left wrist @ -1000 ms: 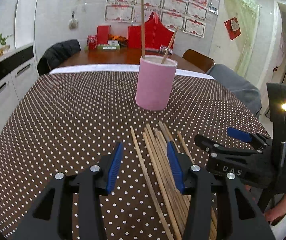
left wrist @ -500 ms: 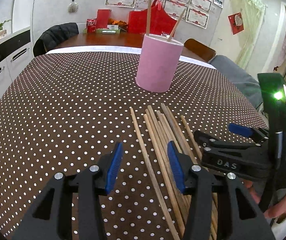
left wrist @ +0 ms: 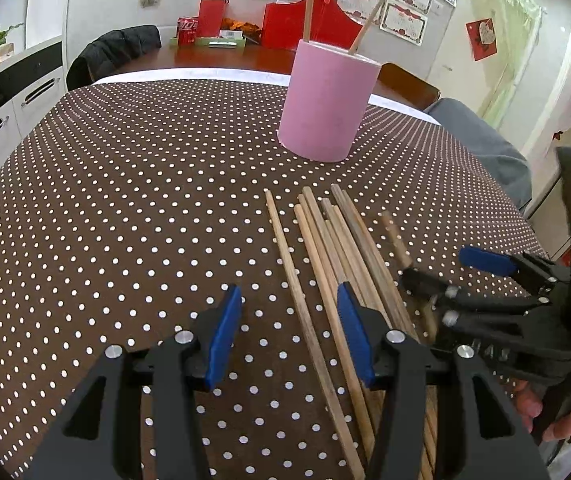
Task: Organize utensils
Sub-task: 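Close the right tool on a chopstick while the left tool grasps another, then lift both chopsticks upright and carry them above the pink cup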
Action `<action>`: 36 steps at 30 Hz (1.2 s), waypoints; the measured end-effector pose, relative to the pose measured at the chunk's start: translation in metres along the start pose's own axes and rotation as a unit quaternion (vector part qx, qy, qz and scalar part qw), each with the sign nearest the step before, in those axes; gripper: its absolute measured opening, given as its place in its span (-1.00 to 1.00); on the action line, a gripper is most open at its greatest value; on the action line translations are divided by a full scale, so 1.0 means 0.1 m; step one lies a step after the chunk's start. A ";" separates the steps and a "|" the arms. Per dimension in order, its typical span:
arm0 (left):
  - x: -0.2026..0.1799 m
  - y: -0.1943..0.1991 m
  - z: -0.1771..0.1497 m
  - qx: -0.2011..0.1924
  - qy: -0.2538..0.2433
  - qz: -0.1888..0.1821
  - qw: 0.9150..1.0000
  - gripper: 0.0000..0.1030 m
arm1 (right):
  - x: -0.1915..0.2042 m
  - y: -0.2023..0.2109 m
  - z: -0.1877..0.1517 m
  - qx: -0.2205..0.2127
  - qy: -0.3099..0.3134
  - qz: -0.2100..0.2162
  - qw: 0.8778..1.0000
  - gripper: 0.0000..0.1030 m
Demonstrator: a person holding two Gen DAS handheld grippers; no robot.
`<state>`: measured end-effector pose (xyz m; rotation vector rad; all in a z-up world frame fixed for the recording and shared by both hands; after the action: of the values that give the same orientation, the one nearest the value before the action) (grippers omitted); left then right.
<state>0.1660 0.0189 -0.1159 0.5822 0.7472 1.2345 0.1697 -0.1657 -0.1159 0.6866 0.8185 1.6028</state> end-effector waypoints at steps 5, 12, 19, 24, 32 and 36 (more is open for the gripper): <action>-0.15 -0.04 0.00 0.004 -0.012 0.036 0.999 0.15 | -0.05 0.05 0.00 -0.015 0.007 0.006 1.000 -0.62; -0.26 -0.04 0.03 0.010 -0.030 0.002 0.999 -0.67 | -0.19 0.06 -0.01 -0.023 -0.018 0.034 0.999 -0.72; -0.18 -0.03 0.05 0.010 -0.020 -0.018 1.000 -0.84 | -0.26 0.04 0.00 -0.023 -0.034 0.058 0.997 -0.78; -0.13 -0.01 0.08 0.006 -0.013 -0.010 1.000 -0.89 | -0.27 0.05 -0.01 -0.022 -0.051 0.066 0.996 -0.82; -0.08 0.15 0.08 -0.013 -0.009 -0.006 1.000 -0.89 | -0.28 0.23 0.03 -0.045 -0.058 0.080 0.994 -0.84; -0.08 0.24 0.11 -0.025 -0.006 -0.007 1.000 -0.89 | -0.28 0.36 0.10 -0.065 -0.062 0.080 0.993 -0.85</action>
<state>0.1587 0.0164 -0.0895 0.5417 0.7080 1.2329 0.1614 -0.1955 -0.0807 0.7637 0.5754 1.7218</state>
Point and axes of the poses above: each gripper's, at about its wrist camera, not at the fingertips, and y roughly against the way its jaws point, x to its left, z to its top, the point moved 1 cm from there along -y, roughly the way its jaws point, and after that the axes turned 1 degree about x, right-handed, at the moved point
